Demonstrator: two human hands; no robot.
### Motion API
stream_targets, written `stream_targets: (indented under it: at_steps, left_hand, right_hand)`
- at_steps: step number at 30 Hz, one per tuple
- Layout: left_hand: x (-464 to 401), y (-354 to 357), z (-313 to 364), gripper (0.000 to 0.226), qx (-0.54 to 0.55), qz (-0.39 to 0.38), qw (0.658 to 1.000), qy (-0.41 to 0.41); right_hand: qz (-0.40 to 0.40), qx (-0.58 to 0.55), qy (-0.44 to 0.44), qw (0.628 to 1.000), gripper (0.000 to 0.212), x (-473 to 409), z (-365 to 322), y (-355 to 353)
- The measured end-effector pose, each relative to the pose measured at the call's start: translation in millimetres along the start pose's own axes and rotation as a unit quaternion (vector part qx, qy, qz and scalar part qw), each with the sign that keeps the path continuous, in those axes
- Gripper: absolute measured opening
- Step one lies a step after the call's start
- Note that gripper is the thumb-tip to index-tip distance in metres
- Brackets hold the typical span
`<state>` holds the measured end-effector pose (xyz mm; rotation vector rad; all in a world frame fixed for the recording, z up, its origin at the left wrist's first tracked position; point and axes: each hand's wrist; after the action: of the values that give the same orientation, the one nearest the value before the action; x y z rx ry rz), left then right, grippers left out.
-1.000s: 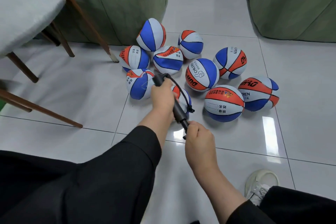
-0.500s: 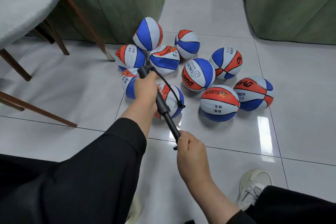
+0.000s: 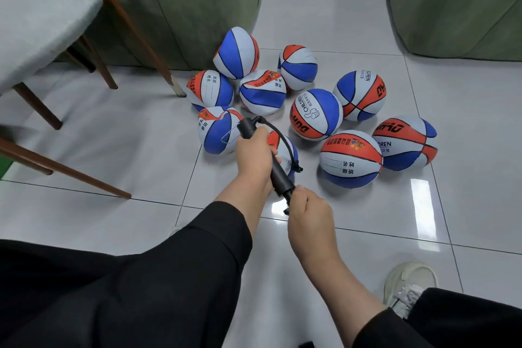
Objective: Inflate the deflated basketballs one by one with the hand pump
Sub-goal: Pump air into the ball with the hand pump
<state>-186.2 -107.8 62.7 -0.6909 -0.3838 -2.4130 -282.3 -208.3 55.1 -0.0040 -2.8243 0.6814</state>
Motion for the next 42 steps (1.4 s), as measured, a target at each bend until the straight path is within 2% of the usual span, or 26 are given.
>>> stream_targets:
  at_steps: [5,9,12,17,22,28,32,36,42]
  left_hand:
    - [-8.0,-3.1,12.5,0.018,-0.032,-0.005,0.999,0.008]
    - [-24.2,-13.6,29.0,0.023,-0.037,0.017,0.999,0.012]
    - [-27.4,-17.1,28.5,0.027,-0.024,0.024,0.999,0.01]
    - [-10.0,-9.3,11.4,0.016,-0.015,0.007,1.0,0.001]
    - [7.0,5.3,0.9,0.008,0.002,-0.004,1.0,0.007]
    - [-2.2,4.3,13.3,0.024,-0.027,-0.003,1.0,0.01]
    - [-15.1,-1.6,35.7,0.02,-0.041,0.01,0.999,0.011]
    - [-23.6,-5.1,45.8,0.036,-0.022,0.017,0.999,0.029]
    - [-0.2,5.1,21.2,0.011,-0.026,0.008,1.0,0.011]
  right_hand:
    - [-0.006,-0.014,0.008,1.0,0.033,13.2,5.3,3.9]
    - [-0.029,-0.008,0.007,1.0,0.048,27.5,15.5,7.0]
    - [-0.021,-0.015,0.011,1.0,0.05,24.2,14.7,6.2]
    - [0.002,-0.013,0.007,1.0,0.033,12.5,6.9,6.0]
    - [0.016,-0.022,0.024,0.999,0.037,2.2,3.2,2.3]
    - [-0.006,-0.029,0.024,0.999,0.04,7.8,3.9,0.0]
    - [-0.022,-0.02,0.018,0.999,0.045,22.3,12.4,-2.5]
    - [-0.02,-0.021,0.011,1.0,0.048,23.9,12.8,-5.1]
    - [0.016,-0.014,-0.003,1.0,0.043,8.8,4.6,-5.2]
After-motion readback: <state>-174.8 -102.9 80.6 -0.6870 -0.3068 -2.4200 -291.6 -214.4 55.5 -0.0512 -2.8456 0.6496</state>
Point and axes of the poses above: each hand's wrist, its own x-axis away from the middle knuckle, its own y-axis out of the palm, z = x × y, and after that the axes turned 1 degree about -z, right-handed
